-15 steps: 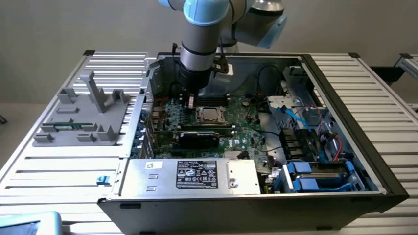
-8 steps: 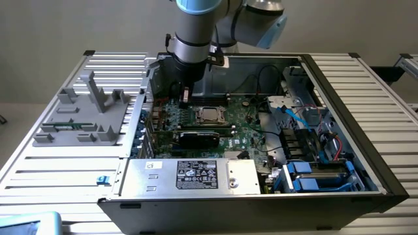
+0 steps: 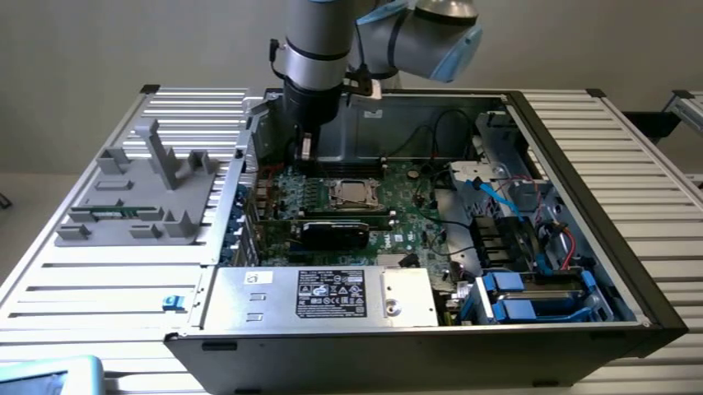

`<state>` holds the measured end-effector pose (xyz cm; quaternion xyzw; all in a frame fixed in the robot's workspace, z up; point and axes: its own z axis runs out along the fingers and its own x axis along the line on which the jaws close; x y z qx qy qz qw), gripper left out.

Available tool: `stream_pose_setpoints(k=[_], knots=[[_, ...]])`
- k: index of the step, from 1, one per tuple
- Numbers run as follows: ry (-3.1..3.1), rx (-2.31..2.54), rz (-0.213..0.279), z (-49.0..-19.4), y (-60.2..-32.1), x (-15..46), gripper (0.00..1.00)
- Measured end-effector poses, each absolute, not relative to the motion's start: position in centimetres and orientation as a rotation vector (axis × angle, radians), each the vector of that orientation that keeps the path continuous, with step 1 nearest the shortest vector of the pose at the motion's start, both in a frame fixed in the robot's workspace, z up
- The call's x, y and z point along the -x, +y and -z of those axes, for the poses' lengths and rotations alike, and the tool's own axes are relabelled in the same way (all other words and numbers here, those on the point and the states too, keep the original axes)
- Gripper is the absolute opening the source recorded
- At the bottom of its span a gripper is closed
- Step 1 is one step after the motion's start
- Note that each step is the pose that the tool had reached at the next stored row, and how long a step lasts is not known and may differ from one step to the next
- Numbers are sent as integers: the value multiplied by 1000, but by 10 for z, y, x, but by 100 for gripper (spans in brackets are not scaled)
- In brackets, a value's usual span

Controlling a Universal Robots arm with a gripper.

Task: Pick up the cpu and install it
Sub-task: 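Close the cpu cover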

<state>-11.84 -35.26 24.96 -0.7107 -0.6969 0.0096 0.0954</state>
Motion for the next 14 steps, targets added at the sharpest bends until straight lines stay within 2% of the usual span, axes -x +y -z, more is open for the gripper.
stream_pose_setpoints(k=[5,14], knots=[[-2063,2103,-22,-257,-353,117,11],[-2075,2112,0,-248,-353,111,11]])
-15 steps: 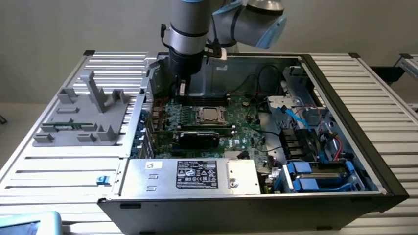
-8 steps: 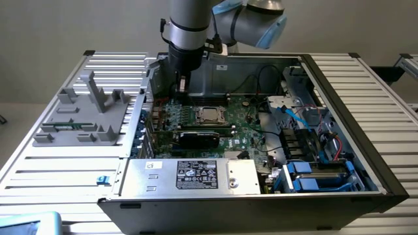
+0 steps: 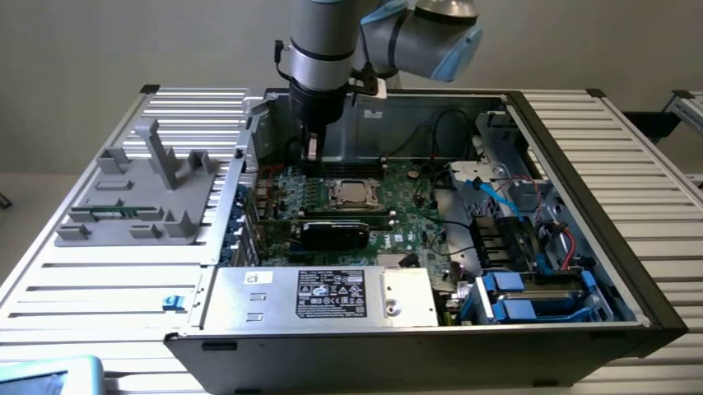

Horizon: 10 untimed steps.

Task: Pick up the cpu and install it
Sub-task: 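Close the cpu cover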

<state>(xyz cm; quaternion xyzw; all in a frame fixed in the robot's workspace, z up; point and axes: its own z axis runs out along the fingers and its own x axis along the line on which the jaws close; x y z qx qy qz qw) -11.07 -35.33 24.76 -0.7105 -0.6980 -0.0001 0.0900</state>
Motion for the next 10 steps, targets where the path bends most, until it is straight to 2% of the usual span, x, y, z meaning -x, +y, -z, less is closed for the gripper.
stream_pose_setpoints(k=[10], knots=[[-2076,2113,2,-229,-353,87,11]])
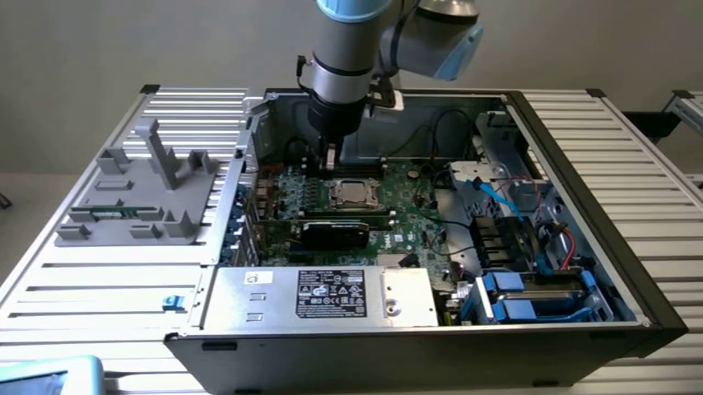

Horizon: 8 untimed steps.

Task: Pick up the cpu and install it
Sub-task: 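Close the cpu cover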

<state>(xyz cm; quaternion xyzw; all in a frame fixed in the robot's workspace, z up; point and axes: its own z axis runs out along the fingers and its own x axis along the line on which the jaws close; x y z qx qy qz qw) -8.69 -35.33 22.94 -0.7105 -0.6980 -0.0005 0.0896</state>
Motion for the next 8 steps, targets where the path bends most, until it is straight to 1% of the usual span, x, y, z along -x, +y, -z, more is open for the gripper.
stream_pose_setpoints(k=[8], knots=[[-2076,2113,2,-215,-353,81,11]])
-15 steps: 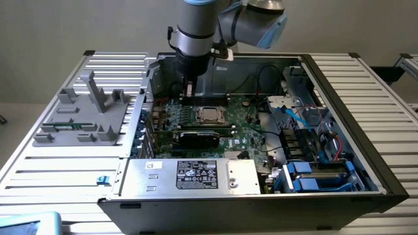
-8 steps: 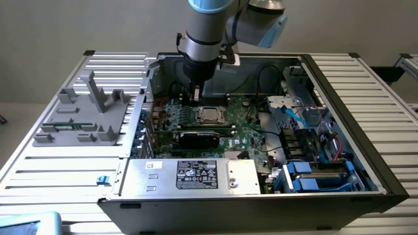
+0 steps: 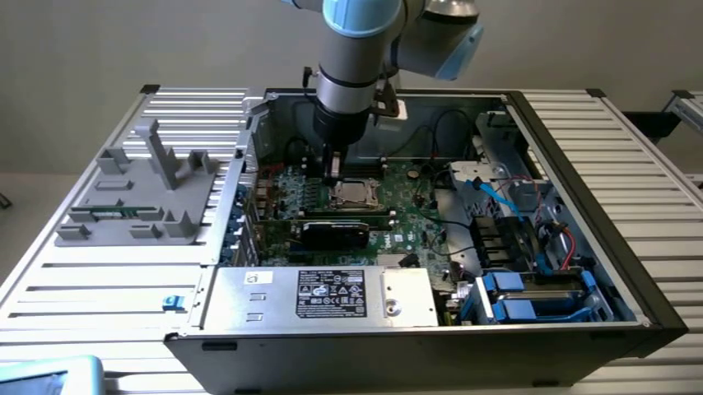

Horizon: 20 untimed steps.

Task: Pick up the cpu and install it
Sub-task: 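Close the cpu cover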

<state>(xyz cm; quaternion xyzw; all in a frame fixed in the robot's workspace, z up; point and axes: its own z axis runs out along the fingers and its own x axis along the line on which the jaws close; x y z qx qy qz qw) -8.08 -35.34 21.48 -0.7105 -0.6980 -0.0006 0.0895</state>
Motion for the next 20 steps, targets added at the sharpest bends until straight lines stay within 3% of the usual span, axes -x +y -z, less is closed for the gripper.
stream_pose_setpoints(k=[20], knots=[[-2077,2114,5,-202,-354,78,11]])
